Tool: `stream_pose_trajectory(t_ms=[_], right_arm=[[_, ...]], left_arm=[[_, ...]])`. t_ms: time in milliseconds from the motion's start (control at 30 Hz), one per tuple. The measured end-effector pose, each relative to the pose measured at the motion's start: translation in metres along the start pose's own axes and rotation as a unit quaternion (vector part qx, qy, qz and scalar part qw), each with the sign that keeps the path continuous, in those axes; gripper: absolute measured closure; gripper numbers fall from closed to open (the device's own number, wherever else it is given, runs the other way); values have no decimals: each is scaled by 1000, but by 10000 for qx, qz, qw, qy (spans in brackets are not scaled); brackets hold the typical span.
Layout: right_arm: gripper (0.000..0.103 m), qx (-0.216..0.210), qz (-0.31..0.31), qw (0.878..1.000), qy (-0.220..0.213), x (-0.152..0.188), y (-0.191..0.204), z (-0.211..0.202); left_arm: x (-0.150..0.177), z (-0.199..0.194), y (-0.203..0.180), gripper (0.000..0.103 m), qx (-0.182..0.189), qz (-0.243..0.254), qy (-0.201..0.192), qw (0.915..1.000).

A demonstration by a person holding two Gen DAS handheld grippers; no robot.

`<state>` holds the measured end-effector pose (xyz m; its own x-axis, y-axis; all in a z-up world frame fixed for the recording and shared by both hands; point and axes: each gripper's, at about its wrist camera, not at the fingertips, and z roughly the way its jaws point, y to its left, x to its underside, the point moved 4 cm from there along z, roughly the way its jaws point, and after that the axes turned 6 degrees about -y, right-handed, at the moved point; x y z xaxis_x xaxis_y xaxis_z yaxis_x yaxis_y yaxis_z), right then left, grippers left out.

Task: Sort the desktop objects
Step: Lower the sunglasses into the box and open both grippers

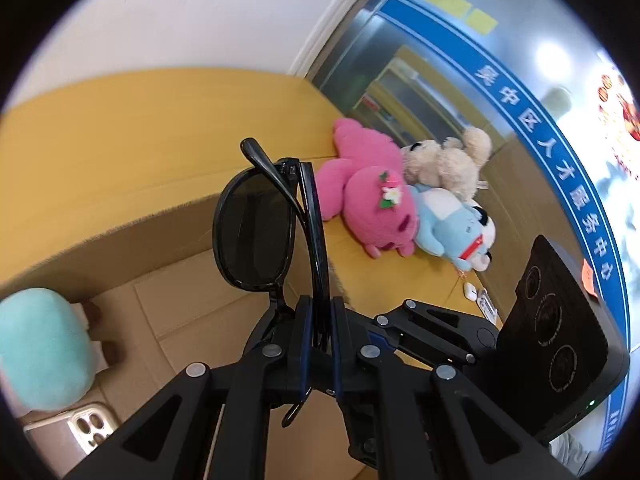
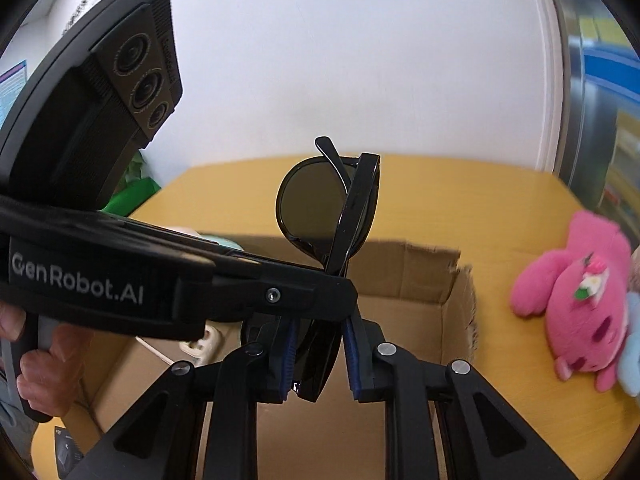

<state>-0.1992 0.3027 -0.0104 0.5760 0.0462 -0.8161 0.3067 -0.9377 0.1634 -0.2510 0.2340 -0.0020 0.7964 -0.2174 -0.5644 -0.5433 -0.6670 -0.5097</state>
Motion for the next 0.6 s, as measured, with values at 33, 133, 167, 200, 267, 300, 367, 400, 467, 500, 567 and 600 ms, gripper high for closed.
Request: stream_pose_trajectory(t_ms=[33,133,167,200,267,300,367,400,467,500,567,600], right_arm=[[84,-14,46,10000,85,2,-3,6],[84,58,173,9990,400,8,-20,29],[84,93,215,9983,526,11,-26,37],[84,124,274,9973,663,14,-30,45],[84,170,358,9954,870,20,-35,57],[84,206,419,9938,1005,24,-40,65],[84,239,525,9906,1238,29,-47,76],[84,260,580,9886,1365,33,-51,83],[84,321,656,9852,1553,39,-57,92],[84,356,669,9839,1619,42,-59,95],[85,466,654,9815,1735,47,-62,100],[85,516,620,9810,1766,48,-62,101]], left_arm=[[-1,6,4,96,22,-58,36,10000],[-2,29,19,96,55,-230,189,9995],[-1,37,24,96,66,-293,248,9992],[-2,43,28,96,70,-332,289,9990],[-2,58,37,96,107,-455,403,9981],[-1,66,42,96,123,-529,480,9974],[1,75,50,96,164,-633,567,9962],[3,80,54,96,196,-689,604,9956],[5,90,62,96,295,-872,681,9934],[6,93,64,96,340,-934,706,9925],[8,100,69,96,427,-1040,768,9907],[8,103,70,96,465,-1068,798,9900]])
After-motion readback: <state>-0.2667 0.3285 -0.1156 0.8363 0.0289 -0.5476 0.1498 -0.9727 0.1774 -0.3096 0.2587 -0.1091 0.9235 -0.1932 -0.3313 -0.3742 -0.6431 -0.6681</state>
